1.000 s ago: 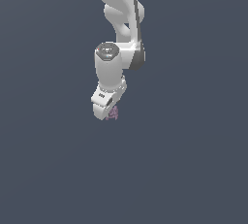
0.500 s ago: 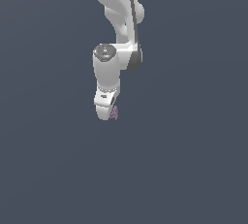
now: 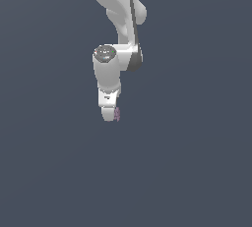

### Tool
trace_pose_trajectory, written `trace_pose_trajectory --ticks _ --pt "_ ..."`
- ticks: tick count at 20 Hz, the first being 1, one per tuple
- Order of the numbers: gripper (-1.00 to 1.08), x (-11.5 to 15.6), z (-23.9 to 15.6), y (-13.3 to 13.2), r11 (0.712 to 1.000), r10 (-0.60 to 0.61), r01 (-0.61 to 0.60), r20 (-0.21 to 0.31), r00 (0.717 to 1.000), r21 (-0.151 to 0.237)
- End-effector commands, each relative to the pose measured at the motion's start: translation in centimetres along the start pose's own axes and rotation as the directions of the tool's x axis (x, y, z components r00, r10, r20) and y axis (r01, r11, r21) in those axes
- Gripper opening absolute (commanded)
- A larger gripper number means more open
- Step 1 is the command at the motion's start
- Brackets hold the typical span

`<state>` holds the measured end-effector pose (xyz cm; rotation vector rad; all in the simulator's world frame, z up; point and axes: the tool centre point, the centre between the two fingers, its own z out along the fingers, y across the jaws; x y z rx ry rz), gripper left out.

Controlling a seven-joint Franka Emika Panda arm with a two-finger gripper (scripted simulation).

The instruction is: Pick up the object and move it to a goal position.

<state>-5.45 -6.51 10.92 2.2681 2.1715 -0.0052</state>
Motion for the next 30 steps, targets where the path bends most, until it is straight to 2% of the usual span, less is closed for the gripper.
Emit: trace_pose_trajectory --ticks 1,8,15,25,30 --pt "1.00 -0.1 0.1 -0.2 0.999 -0.040 0.040 -0.001 0.999 -0.001" --pt "1.00 -0.2 0.3 -0.4 0.995 -0.099 0.099 -0.003 0.995 -0.001" --pt "1.00 -0.3 0.6 -0.4 0.995 -0.100 0.100 -0.003 0.995 -0.001" --pt "1.00 -0.2 4.6 -0.5 0.995 -0.105 0.105 -0.004 0.995 -0.001" --pt "1.00 -0.2 5.4 -0.4 0.995 -0.105 0.105 -0.004 0.995 -0.001"
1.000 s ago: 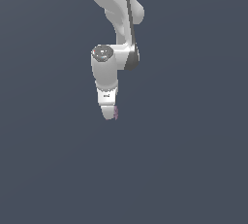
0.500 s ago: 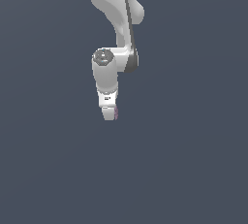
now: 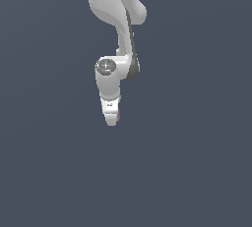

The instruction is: Pick up the object and move it to a goal position.

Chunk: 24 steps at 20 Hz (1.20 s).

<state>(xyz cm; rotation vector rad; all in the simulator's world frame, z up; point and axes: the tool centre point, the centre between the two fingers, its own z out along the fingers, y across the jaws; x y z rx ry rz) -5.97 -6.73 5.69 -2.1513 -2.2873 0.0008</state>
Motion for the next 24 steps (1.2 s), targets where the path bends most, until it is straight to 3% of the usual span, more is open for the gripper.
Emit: trace_pose_trajectory --ticks 1,15,24 --pt "-1.00 0.0 0.1 0.0 1.000 0.000 0.000 0.000 1.000 -0.001" --pt "-1.00 0.6 -0.2 0.0 1.000 -0.001 0.001 0.001 1.000 -0.002" --pt "-1.00 6.8 -2.4 -0.4 1.000 -0.001 0.001 0.002 1.000 -0.002"
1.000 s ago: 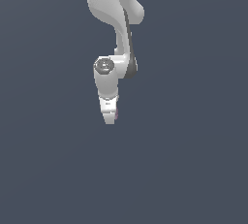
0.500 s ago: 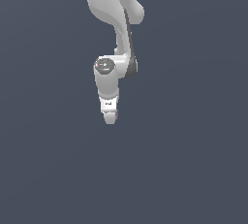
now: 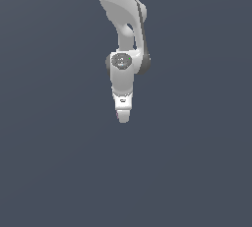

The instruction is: Pick up the object and move it to a goal position.

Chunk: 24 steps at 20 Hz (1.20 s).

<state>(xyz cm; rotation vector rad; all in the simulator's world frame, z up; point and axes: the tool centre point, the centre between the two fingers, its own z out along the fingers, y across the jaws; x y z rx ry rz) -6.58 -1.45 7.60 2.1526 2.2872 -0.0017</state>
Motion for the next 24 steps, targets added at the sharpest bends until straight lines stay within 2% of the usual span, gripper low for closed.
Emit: trace_pose_trajectory --ticks 1,9,14,19,24 --pt "-1.00 2.5 -0.9 -0.2 1.000 -0.002 0.002 0.000 1.000 -0.001" --pt "-1.00 12.2 -4.6 -0.6 1.000 -0.002 0.002 0.001 1.000 0.000" --pt "-1.00 16.7 -6.3 -0.6 1.000 -0.001 0.001 0.000 1.000 0.000" --pt "-1.00 19.2 -7.3 -0.5 1.000 -0.001 0.001 -0.001 1.000 0.000" --pt "-1.00 19.8 -7.5 -0.4 1.000 -0.001 0.001 -0.001 1.000 0.000"
